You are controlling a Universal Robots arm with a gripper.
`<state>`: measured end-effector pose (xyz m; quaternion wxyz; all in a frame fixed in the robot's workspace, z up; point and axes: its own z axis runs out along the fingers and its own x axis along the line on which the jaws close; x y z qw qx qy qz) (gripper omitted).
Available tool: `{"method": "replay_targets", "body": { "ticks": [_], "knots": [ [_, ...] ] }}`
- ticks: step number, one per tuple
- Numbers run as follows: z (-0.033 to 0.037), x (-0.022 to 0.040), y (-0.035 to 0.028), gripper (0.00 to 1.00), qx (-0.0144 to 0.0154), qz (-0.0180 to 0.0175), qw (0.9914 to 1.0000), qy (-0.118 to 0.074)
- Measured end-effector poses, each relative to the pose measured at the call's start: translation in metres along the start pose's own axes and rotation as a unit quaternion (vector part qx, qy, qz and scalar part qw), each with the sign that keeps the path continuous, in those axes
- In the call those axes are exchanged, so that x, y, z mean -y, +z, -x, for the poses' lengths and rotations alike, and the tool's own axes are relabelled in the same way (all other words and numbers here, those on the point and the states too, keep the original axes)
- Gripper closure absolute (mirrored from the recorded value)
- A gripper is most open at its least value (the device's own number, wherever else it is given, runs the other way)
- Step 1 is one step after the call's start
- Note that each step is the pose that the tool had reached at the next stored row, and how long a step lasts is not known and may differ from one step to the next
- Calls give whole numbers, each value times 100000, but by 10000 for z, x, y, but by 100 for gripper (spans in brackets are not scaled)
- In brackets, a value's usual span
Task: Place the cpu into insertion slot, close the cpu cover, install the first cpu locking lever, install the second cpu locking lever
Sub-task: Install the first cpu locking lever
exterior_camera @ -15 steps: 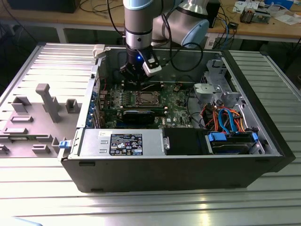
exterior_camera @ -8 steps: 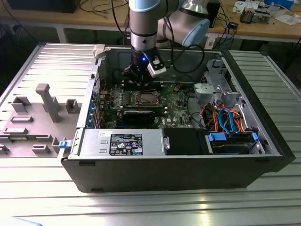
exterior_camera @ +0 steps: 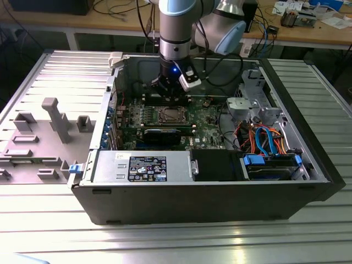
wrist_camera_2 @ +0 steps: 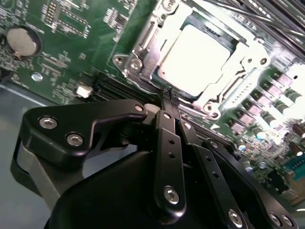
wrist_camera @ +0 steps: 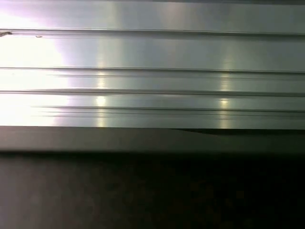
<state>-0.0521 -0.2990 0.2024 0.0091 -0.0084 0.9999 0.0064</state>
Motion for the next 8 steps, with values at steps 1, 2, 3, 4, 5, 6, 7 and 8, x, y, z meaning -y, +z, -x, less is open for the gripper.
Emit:
{"method": "replay_targets", "body": {
  "ticks": [1,2,3,4,5,6,7,8],
  "knots": [
    [32,-1,7,89,16,42,100000,-10],
    [60,0,9,89,-15,27,100000,-17],
    [71,1,9,89,-19,7,100000,-53],
    [71,0,9,89,-18,4,100000,-65],
    [72,-6,9,89,-11,28,100000,-83],
    [73,-14,-6,89,63,75,100000,-90],
    [75,-16,-28,89,58,70,100000,-99],
    [74,-16,-53,89,42,52,100000,-102]
  ]
}}
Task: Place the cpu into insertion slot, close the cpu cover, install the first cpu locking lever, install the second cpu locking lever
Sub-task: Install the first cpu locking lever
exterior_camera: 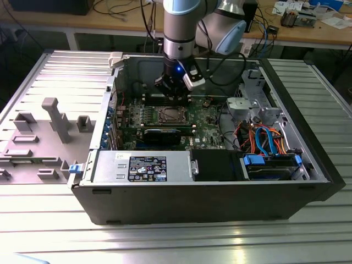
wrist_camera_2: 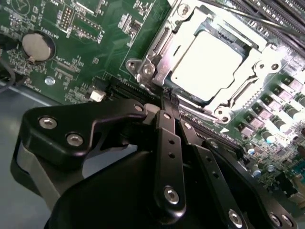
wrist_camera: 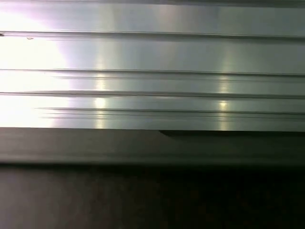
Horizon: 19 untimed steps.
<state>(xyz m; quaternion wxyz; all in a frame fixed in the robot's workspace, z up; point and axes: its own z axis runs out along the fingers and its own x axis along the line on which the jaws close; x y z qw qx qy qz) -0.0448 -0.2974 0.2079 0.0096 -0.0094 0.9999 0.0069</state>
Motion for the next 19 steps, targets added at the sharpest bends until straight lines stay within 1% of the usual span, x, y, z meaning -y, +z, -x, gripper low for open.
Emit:
{"method": "replay_targets", "body": {
  "ticks": [2,4,5,6,7,9,13,15,16,17,18,19],
  "knots": [
    [0,0,-62,89,34,-9,100000,10],
    [-1,0,-93,89,95,-15,100000,9],
    [-4,9,-113,89,183,-8,100000,1],
    [-5,22,-114,89,187,-9,100000,0],
    [-6,41,-114,89,188,-10,100000,10],
    [-8,122,-116,89,188,-29,100000,9],
    [-10,214,-117,89,180,-307,99999,2],
    [-12,263,-118,89,176,-505,99999,0],
    [-12,287,-118,89,169,-718,99997,-6],
    [-12,295,-118,89,170,-889,99996,-12],
    [-12,301,-118,89,165,-1257,99992,-17],
    [-12,305,-119,89,155,-1503,99989,-27]
  ]
}}
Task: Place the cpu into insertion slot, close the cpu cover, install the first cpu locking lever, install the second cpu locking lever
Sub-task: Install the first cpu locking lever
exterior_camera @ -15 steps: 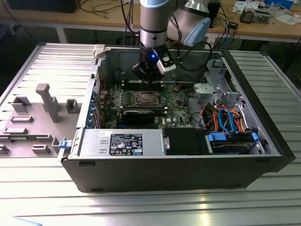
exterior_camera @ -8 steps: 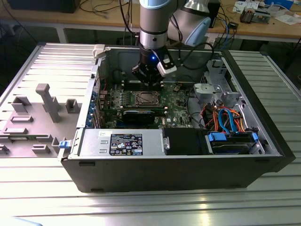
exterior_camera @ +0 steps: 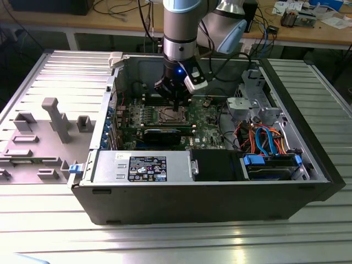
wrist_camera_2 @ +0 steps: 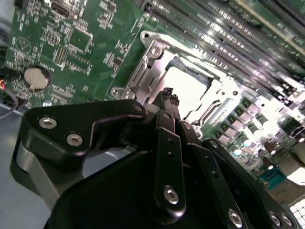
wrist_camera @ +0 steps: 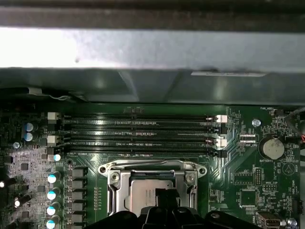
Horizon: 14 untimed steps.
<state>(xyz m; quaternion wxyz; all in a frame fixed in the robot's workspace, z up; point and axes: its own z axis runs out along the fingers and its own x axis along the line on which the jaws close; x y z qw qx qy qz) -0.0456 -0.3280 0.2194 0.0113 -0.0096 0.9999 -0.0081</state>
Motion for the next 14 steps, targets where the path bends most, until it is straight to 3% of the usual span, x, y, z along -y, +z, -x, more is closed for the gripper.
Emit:
{"method": "replay_targets", "body": {
  "ticks": [4,9,14],
  "knots": [
    [0,3,-23,89,-5,-380,99999,-6],
    [3,6,-173,89,-8,-431,99999,-5],
    [6,7,-281,89,-6,-428,99999,-5]
  ]
}}
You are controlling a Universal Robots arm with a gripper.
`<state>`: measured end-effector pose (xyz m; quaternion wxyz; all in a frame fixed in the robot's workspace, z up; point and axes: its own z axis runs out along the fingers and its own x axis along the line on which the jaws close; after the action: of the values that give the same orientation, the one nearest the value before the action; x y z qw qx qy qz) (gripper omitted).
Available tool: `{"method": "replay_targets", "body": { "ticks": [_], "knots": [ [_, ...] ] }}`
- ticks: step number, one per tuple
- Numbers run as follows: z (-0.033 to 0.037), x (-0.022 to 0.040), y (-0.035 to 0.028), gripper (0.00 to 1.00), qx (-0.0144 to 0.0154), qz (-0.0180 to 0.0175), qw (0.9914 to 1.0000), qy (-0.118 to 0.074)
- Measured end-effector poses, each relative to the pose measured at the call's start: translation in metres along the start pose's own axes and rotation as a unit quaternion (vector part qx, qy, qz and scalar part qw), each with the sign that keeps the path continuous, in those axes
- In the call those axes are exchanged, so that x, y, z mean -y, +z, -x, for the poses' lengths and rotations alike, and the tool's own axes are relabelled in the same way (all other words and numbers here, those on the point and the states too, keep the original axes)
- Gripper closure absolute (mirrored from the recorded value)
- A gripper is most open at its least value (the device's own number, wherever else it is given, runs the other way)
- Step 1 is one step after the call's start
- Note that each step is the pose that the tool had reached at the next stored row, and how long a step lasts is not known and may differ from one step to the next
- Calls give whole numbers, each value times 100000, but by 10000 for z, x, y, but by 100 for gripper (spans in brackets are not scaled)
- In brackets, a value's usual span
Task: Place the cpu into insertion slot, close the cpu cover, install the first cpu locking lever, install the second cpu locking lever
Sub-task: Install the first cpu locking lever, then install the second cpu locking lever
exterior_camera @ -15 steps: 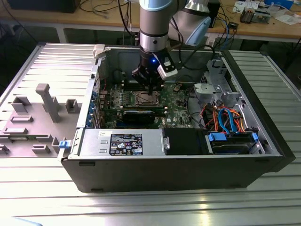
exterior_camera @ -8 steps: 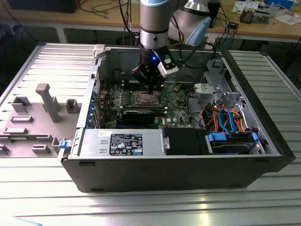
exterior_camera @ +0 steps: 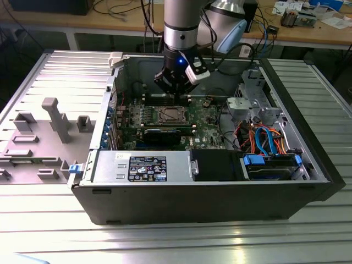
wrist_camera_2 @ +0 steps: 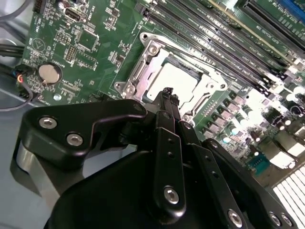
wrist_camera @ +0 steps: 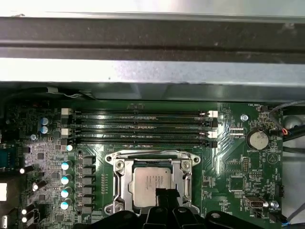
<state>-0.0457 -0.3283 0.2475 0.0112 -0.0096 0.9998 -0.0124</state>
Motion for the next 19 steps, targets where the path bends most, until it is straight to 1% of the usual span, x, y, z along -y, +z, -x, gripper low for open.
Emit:
{"method": "replay_targets", "body": {
  "ticks": [2,5,7,19],
  "knots": [
    [1,1,-52,89,-1,-2,100000,-1],
    [2,3,-102,89,1,0,100000,-1],
    [3,3,-125,89,1,0,100000,0],
    [3,5,-127,89,1,17,100000,-2]
  ]
}}
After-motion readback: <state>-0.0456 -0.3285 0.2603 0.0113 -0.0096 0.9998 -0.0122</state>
